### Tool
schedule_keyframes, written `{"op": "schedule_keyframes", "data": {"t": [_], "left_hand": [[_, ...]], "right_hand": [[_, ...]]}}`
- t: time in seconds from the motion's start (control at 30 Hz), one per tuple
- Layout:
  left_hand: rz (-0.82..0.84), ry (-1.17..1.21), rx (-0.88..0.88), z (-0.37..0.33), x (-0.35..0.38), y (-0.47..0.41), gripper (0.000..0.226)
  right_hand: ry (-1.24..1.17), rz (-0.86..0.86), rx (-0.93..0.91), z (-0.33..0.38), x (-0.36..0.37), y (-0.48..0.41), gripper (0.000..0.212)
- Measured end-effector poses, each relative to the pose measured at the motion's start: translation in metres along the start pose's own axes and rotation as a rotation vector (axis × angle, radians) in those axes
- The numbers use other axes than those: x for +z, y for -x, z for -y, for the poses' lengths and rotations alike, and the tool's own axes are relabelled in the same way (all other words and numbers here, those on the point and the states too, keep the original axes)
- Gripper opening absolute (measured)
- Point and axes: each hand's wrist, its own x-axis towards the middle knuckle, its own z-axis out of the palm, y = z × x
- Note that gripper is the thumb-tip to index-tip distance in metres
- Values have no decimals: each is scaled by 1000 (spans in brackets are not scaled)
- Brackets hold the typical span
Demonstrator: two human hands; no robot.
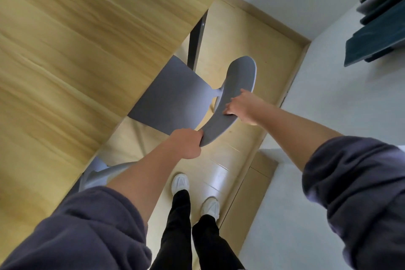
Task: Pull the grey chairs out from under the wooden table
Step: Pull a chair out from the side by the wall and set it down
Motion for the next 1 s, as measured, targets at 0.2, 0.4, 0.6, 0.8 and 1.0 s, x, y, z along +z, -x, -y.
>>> {"op": "schedule_keyframes", "data": {"t": [0.2, 0.4, 0.6, 0.8, 1.0], "left_hand": [[7, -14, 40, -40, 8, -3, 26], [11, -22, 75, -86, 17, -6, 27], [13, -74, 144, -128, 24, -8, 23], [30, -70, 181, -161, 36, -9, 24], [37, -60, 210, -197, 47, -13, 23]], "right_hand": [[-22, 54, 22, -11, 27, 30, 51], [-44, 145, 49, -22, 51, 71, 57], [-46, 227, 78, -29, 68, 109, 64], [-49, 237, 78, -32, 94, 139, 64], [-55, 299, 106, -39, 112, 174, 65]]}}
